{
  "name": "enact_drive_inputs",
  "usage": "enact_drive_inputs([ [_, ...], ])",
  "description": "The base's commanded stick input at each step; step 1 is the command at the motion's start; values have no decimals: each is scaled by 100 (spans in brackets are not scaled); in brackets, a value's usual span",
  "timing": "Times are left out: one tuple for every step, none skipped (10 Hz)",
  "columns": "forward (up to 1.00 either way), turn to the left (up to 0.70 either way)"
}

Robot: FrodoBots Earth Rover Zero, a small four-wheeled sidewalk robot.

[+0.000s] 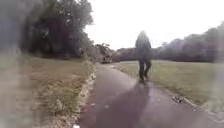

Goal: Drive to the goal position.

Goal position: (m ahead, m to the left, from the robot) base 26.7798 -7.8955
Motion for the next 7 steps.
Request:
enact_drive_inputs([
  [100, 0],
  [100, 0],
  [100, 0],
  [100, 0],
  [100, 0],
  [100, 0],
  [100, 0],
])
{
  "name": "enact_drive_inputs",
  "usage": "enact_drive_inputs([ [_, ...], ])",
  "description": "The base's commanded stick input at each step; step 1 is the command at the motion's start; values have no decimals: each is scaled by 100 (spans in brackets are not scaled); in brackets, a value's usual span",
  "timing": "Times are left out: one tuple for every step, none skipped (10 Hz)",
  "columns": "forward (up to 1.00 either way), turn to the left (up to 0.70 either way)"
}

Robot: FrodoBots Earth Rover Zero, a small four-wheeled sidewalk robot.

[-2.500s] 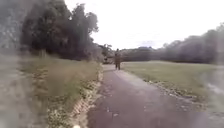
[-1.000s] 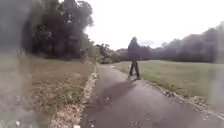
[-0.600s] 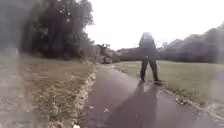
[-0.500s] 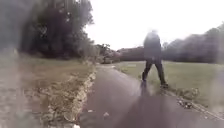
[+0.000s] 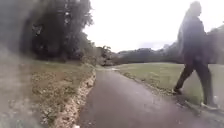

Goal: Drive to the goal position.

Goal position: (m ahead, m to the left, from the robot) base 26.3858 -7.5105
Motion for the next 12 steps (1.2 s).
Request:
enact_drive_inputs([
  [100, 0],
  [100, 0],
  [100, 0],
  [100, 0],
  [100, 0],
  [100, 0],
  [100, 0],
  [100, 8],
  [100, 17],
  [100, 15],
  [100, 8],
  [100, 1],
])
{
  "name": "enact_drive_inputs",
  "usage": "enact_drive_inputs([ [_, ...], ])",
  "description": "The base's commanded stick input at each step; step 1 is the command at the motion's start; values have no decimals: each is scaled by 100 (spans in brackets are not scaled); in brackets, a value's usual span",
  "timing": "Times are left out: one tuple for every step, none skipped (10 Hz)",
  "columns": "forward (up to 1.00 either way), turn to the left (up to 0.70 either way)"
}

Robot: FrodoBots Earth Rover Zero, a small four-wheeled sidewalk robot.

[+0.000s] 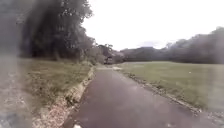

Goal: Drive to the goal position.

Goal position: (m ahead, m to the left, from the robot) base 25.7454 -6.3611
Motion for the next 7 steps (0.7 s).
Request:
enact_drive_inputs([
  [100, 0],
  [100, 0],
  [100, 0],
  [100, 0],
  [100, 0],
  [100, 0],
  [100, 0],
])
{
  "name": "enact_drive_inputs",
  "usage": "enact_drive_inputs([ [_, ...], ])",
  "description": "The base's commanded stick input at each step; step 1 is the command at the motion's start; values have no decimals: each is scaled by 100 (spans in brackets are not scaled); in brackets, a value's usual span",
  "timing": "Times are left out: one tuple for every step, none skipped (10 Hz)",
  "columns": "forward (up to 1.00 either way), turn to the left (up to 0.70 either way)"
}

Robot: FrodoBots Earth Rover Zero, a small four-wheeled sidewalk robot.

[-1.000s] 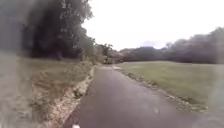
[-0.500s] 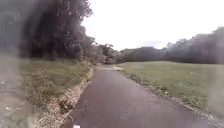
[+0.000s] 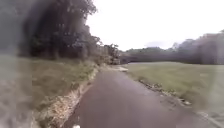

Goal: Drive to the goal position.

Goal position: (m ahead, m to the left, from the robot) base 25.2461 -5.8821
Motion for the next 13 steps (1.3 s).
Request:
enact_drive_inputs([
  [100, 0],
  [100, 0],
  [100, 0],
  [100, 0],
  [100, 0],
  [100, 0],
  [100, 0],
  [100, 0],
  [100, 0],
  [100, 0],
  [100, 0],
  [100, 0],
  [100, 0],
])
